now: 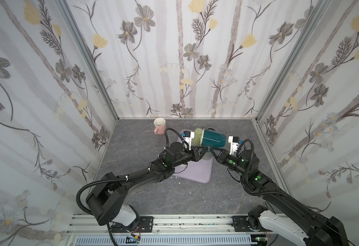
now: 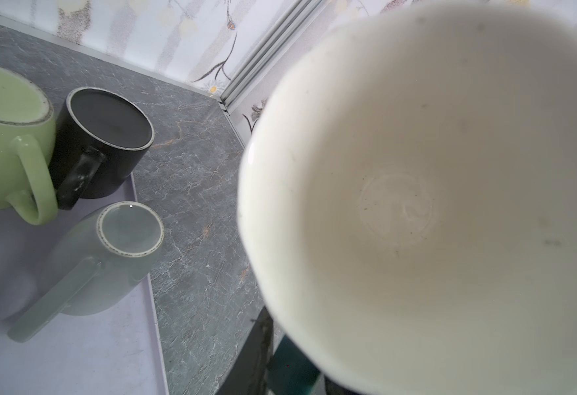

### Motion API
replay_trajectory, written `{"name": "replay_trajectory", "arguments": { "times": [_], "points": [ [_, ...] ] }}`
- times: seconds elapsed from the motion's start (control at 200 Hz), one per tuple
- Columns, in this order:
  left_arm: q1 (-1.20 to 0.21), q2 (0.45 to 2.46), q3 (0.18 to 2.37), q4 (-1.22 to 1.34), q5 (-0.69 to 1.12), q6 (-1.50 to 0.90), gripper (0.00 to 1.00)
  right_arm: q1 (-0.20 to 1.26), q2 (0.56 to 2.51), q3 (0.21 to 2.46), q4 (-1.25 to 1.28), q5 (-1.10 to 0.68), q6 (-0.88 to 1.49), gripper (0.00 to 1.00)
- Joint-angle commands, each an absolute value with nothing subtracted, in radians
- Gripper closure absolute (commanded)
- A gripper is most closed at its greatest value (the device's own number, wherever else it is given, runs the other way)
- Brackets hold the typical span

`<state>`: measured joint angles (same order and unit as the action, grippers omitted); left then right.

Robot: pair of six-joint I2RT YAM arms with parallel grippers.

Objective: Turn the mug right side up
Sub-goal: Place the mug at the top-left of the table.

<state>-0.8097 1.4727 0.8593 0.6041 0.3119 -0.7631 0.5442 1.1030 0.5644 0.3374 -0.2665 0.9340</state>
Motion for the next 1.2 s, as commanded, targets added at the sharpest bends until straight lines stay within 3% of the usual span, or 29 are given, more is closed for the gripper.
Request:
{"name": "replay_trajectory", "arguments": {
  "times": [0.0, 0.24, 0.38, 0.54, 0.699, 0.814, 1.039, 1.194],
  "points": [
    [-0.806, 1.466, 0.859, 0.715, 0.262, -0.767, 0.8, 0.546, 1.111, 0.571, 0.356, -0.325, 0.916, 0.94],
    [-0.807, 1.471, 0.862, 0.713, 0.254, -0.77, 0.83, 0.545, 1.117, 0.571, 0.354, -0.328, 0.911, 0.93],
    [-0.807, 1.476, 0.865, 0.714, 0.255, -0.77, 0.94, 0.546, 1.121, 0.569, 0.356, -0.331, 0.911, 0.93],
    [-0.807, 1.473, 0.864, 0.716, 0.245, -0.765, 1.0, 0.545, 1.125, 0.568, 0.356, -0.329, 0.907, 0.91],
    [-0.807, 1.467, 0.861, 0.712, 0.227, -0.768, 1.0, 0.546, 1.124, 0.563, 0.355, -0.326, 0.907, 0.9],
    [-0.807, 1.467, 0.871, 0.691, 0.235, -0.757, 1.0, 0.545, 1.121, 0.559, 0.356, -0.322, 0.907, 0.85],
    [-0.807, 1.475, 0.88, 0.695, 0.265, -0.746, 1.0, 0.545, 1.11, 0.554, 0.368, -0.316, 0.908, 0.62],
    [-0.807, 1.474, 0.89, 0.653, 0.262, -0.724, 1.0, 0.545, 1.101, 0.55, 0.37, -0.31, 0.909, 0.62]
  ]
}}
